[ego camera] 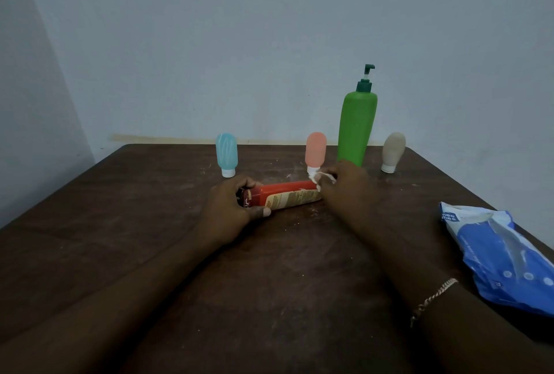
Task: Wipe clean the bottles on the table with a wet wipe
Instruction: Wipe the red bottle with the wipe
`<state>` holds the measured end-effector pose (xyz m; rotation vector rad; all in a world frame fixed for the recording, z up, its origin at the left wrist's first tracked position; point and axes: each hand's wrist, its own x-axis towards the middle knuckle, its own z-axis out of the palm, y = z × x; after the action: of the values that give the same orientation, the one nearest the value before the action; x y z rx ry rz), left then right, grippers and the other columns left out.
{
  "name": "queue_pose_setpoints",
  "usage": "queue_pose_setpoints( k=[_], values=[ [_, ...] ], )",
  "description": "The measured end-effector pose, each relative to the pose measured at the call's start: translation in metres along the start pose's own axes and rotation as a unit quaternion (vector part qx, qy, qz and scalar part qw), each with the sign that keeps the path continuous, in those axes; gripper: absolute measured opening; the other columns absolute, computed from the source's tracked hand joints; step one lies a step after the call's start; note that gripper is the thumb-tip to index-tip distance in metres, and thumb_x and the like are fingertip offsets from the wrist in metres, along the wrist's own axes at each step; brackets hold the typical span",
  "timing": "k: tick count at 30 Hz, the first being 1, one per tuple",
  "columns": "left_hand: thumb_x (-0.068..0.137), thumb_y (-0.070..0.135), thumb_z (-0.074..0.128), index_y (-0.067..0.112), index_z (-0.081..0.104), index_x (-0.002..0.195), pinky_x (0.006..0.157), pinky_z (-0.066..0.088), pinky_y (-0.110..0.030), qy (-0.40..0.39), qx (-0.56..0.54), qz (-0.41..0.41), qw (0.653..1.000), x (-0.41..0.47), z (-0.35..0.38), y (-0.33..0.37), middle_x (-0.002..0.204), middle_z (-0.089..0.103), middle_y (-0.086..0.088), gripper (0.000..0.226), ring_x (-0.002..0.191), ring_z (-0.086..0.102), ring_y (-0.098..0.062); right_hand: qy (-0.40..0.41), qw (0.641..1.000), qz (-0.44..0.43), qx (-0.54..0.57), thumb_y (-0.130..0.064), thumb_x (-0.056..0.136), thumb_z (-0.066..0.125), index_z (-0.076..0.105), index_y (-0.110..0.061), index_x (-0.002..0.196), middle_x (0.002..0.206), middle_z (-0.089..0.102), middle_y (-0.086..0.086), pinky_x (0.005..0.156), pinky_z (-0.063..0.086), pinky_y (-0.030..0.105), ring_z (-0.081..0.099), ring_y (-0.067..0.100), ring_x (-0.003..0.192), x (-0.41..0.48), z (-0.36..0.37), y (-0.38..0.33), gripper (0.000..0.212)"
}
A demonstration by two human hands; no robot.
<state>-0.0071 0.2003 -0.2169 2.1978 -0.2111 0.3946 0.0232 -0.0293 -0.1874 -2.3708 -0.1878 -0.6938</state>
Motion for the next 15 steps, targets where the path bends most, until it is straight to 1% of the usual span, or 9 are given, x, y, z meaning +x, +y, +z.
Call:
queue_pose_setpoints(
  k=[2,3,5,6,8,10,12,14,15],
  values=[
    [0.07,0.033,0.088,0.034,0.06,0.104,0.073,0.046,-0.016,0.003,0.005,-0.003,1.0,0.001,0.001,-0.001,0.106,0.058,0.018,0.044,0.095,0.057,-0.001,-0.019,0.999,-0.045,0.008,-0.026,0.092,0.063,0.075,-0.015,0.102,0.092,0.06,-0.002,0.06,0.031,0.011,0.056,0.01,0.08,-0.007,0.01,-0.018,0.018],
    [0.07,0.033,0.088,0.032,0.061,0.105,0.073,0.045,-0.016,0.006,0.006,-0.003,1.0,0.001,0.001,-0.003,0.106,0.059,0.017,0.045,0.095,0.057,-0.002,-0.032,0.996,-0.076,0.012,-0.025,0.093,0.063,0.074,-0.016,0.106,0.093,0.057,-0.002,0.064,0.036,0.015,0.054,0.008,0.081,-0.012,0.014,-0.029,0.019],
    [0.069,0.034,0.088,0.029,0.063,0.108,0.074,0.046,-0.018,0.009,0.004,-0.003,1.0,0.002,0.001,-0.004,0.107,0.062,0.015,0.046,0.096,0.058,-0.003,-0.052,0.988,-0.141,0.02,-0.022,0.094,0.061,0.071,-0.017,0.114,0.1,0.059,0.001,0.075,0.044,0.024,0.053,0.009,0.086,-0.024,0.02,-0.049,0.023],
    [0.069,0.033,0.088,0.028,0.064,0.107,0.075,0.046,-0.018,0.008,0.0,-0.003,1.0,0.002,0.0,-0.005,0.107,0.063,0.014,0.046,0.096,0.059,-0.003,-0.057,0.984,-0.165,0.027,-0.021,0.094,0.06,0.07,-0.016,0.115,0.103,0.06,0.002,0.078,0.045,0.025,0.053,0.01,0.089,-0.028,0.022,-0.054,0.024],
    [0.069,0.032,0.088,0.027,0.065,0.107,0.077,0.049,-0.021,0.002,-0.018,-0.01,1.0,0.002,-0.002,-0.006,0.106,0.064,0.013,0.045,0.096,0.06,-0.004,-0.049,0.982,-0.18,0.027,-0.02,0.094,0.059,0.07,-0.014,0.113,0.102,0.06,0.001,0.074,0.043,0.022,0.052,0.007,0.087,-0.028,0.024,-0.051,0.023],
    [0.068,0.03,0.089,0.028,0.066,0.106,0.08,0.055,-0.025,-0.002,-0.037,-0.02,0.999,0.002,-0.003,-0.007,0.106,0.066,0.011,0.044,0.096,0.063,-0.006,-0.027,0.989,-0.147,0.017,-0.02,0.094,0.059,0.071,-0.013,0.108,0.094,0.057,-0.002,0.07,0.047,0.022,0.05,0.005,0.079,-0.019,0.022,-0.036,0.019],
    [0.068,0.029,0.089,0.029,0.066,0.104,0.083,0.058,-0.03,-0.007,-0.047,-0.024,0.999,0.003,-0.003,-0.006,0.107,0.067,0.01,0.042,0.098,0.065,-0.008,-0.007,0.996,-0.088,0.013,-0.021,0.094,0.06,0.073,-0.012,0.103,0.094,0.061,-0.001,0.069,0.047,0.021,0.052,0.005,0.076,-0.008,0.015,-0.014,0.018],
    [0.069,0.027,0.089,0.029,0.066,0.105,0.083,0.058,-0.029,-0.013,-0.053,-0.027,0.998,0.002,-0.004,-0.004,0.107,0.068,0.011,0.042,0.099,0.066,-0.008,0.01,1.0,-0.012,0.013,-0.023,0.094,0.061,0.074,-0.012,0.102,0.096,0.067,0.0,0.061,0.035,0.012,0.051,0.003,0.074,-0.002,0.006,0.006,0.019],
    [0.07,0.026,0.088,0.03,0.066,0.104,0.082,0.058,-0.027,-0.015,-0.057,-0.028,0.998,0.001,-0.005,-0.003,0.107,0.068,0.011,0.041,0.098,0.066,-0.008,0.019,0.999,0.019,0.019,-0.022,0.093,0.062,0.075,-0.013,0.103,0.097,0.07,0.002,0.058,0.031,0.01,0.053,0.004,0.074,0.0,0.003,0.014,0.019]
  ],
)
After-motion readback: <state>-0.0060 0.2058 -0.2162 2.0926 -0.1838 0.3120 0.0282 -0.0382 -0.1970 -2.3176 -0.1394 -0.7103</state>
